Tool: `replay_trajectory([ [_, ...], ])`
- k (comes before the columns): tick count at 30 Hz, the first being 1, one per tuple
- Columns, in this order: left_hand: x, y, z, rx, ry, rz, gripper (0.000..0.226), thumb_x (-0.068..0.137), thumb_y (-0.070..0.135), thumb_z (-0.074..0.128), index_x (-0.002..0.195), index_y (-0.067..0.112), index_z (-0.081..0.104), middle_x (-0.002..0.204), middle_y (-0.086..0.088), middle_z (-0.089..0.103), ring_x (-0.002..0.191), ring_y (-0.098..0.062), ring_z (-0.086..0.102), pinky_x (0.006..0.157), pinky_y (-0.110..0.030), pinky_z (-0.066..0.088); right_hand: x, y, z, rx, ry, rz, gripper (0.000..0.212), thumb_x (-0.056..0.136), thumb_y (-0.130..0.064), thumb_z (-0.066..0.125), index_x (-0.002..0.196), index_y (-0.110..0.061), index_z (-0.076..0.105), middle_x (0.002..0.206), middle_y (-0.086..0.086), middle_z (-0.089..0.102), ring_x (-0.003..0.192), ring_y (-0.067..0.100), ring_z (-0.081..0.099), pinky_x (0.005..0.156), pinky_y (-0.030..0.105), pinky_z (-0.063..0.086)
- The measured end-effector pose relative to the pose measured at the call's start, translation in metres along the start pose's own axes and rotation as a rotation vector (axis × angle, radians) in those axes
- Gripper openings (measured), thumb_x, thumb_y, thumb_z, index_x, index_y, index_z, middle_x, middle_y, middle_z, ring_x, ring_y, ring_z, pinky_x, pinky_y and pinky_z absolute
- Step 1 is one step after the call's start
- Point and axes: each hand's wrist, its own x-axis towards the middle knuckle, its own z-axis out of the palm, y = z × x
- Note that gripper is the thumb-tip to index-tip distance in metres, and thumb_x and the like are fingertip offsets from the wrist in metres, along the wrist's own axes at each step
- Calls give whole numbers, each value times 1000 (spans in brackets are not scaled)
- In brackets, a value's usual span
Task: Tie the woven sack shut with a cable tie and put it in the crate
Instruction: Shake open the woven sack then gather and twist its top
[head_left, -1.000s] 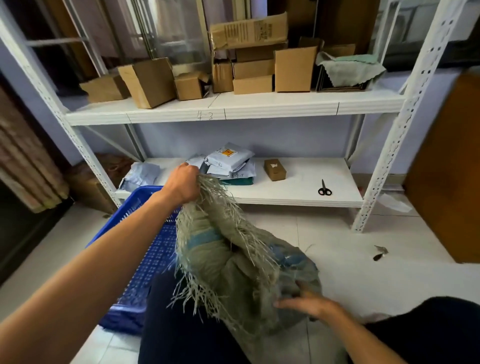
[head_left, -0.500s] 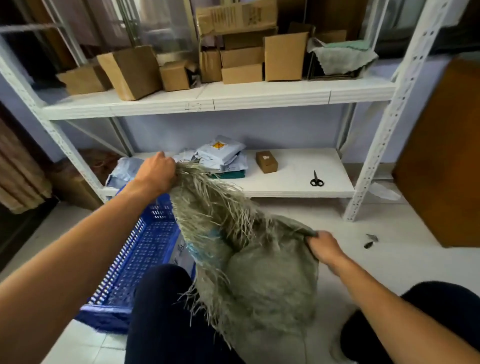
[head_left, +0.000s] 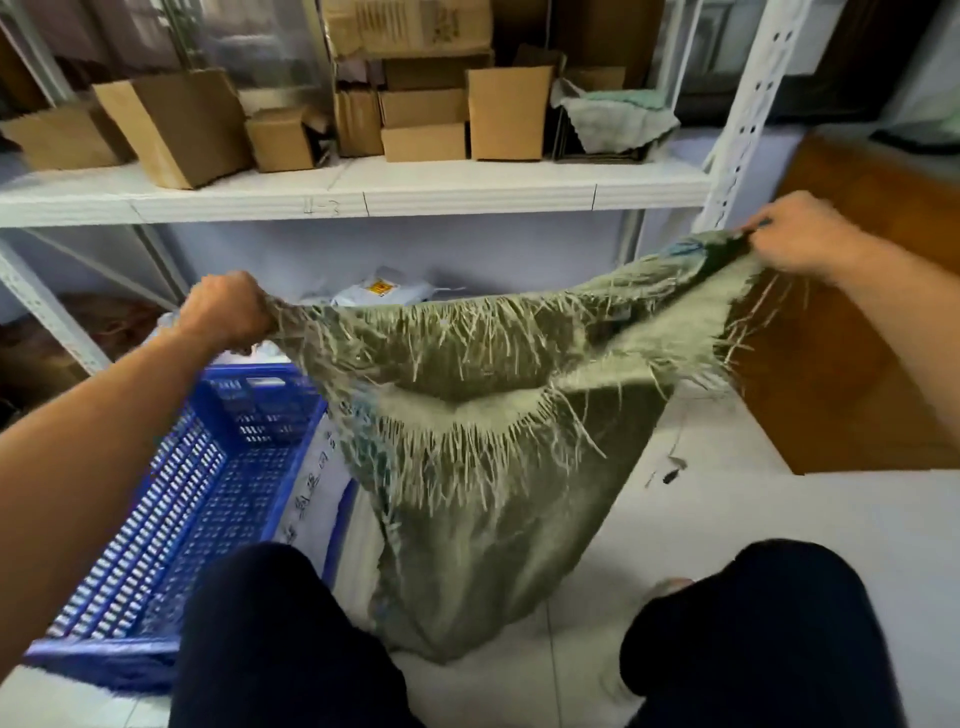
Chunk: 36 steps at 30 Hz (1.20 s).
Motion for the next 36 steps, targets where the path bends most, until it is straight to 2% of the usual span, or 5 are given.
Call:
replay_trajectory([
  [6,3,6,-11,-458,-138,-239,28,97,11,57,80,-4,74,64,-13,75,57,-25,75,71,-41,63,1,16,16,92,32,136,30,96,-7,51,115,2,72,118,30,68,106,47,64,88,45,53],
  [13,28,16,-42,-972,-6,-317,33,102,-3,42,72,0,58,43,-11,60,27,-11,56,30,-20,48,22,32,-1,653,35,352,19,92,5,51,75,-3,55,88,23,59,54,29,62,35,23,45],
  [19,39,0,-81,-1101,-41,-244,32,105,6,43,75,5,54,40,-3,60,31,-4,57,34,-15,48,24,39,-67,976,1,400,29,104,4,29,91,-6,53,71,14,62,35,12,62,33,27,51],
  [28,18,-21,-37,-601,-211,-111,13,83,-2,63,83,-9,75,82,-25,71,74,-28,61,82,-46,56,-4,56,-48,902,-110,436,31,102,9,36,90,1,63,90,22,63,45,18,70,38,26,55],
  [36,-11,-22,16,-565,-283,-82,37,94,-15,32,85,3,63,54,-18,64,39,-23,62,46,-36,57,-17,63,-32,857,-142,416,32,104,3,36,88,-6,61,85,18,58,49,27,65,45,33,60],
])
